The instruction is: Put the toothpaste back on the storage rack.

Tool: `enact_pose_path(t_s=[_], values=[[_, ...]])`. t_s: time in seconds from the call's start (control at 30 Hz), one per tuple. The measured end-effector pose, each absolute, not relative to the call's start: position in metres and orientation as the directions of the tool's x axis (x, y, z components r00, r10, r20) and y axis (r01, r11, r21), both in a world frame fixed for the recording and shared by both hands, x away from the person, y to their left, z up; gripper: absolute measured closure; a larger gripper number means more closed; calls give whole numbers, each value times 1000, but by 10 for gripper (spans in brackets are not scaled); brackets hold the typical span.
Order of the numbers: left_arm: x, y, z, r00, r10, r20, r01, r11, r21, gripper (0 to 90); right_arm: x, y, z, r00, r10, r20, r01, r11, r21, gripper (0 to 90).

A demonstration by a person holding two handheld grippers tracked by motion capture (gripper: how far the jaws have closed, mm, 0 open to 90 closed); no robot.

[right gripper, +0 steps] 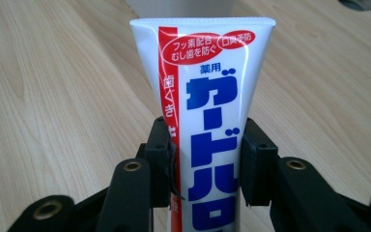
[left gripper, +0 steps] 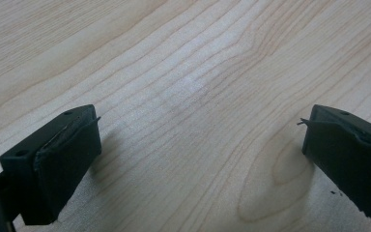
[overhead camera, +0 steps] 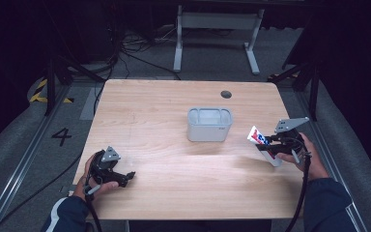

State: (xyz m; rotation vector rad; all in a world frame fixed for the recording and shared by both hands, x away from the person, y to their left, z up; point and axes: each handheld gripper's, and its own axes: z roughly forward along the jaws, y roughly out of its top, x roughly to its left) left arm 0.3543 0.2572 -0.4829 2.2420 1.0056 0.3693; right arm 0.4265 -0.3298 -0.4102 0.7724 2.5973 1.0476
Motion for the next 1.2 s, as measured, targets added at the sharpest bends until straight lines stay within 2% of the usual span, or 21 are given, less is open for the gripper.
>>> enact_pose_path(t_s=[0.37,1.2], values=[[354,257,-483,667,745,-7,564,-498,659,6,421,-335,-397,-827,562,-22,341,532,775,644],[354,257,-483,666,746,-6,563,-497,660,6,402,-320,-377,-835,548,-49,245,451,858,643]])
